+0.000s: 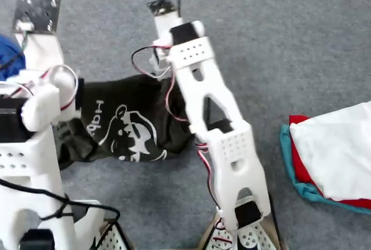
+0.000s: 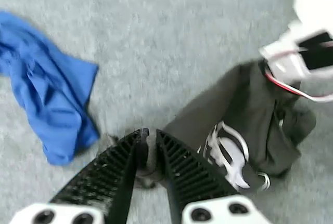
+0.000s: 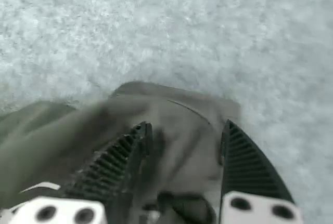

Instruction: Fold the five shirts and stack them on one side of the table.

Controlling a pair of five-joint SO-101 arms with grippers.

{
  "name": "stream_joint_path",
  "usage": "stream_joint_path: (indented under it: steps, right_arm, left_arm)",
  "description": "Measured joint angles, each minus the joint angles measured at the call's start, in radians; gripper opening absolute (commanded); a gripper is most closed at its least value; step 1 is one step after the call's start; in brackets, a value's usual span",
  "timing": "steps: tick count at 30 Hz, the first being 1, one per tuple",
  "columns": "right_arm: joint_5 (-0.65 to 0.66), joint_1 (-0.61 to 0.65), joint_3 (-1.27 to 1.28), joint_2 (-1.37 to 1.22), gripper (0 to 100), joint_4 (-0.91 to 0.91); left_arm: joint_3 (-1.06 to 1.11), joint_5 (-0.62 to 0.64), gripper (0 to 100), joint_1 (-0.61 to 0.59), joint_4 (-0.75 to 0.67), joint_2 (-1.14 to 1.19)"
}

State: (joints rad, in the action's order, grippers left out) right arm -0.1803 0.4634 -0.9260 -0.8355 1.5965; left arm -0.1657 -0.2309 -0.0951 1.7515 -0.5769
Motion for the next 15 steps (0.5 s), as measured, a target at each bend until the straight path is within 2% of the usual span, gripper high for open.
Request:
stream_joint_path:
  steps: [6, 12, 15]
  right_arm:
    - [-0.009, 0.003, -0.203, -0.259, 20.3, -0.006]
    - [-0.008, -0.003, -0.436, -0.420, 2.7, 0.097]
    - [-0.008, -0.015, -0.531, -0.430, 0.5, 0.149]
  left_arm:
    - [0.163, 0.000, 2, 0.000, 0.000, -0.083]
    - [0.213, 0.000, 2, 0.000, 0.000, -0.098]
    - [0.213, 0.000, 2, 0.000, 0.000, -0.098]
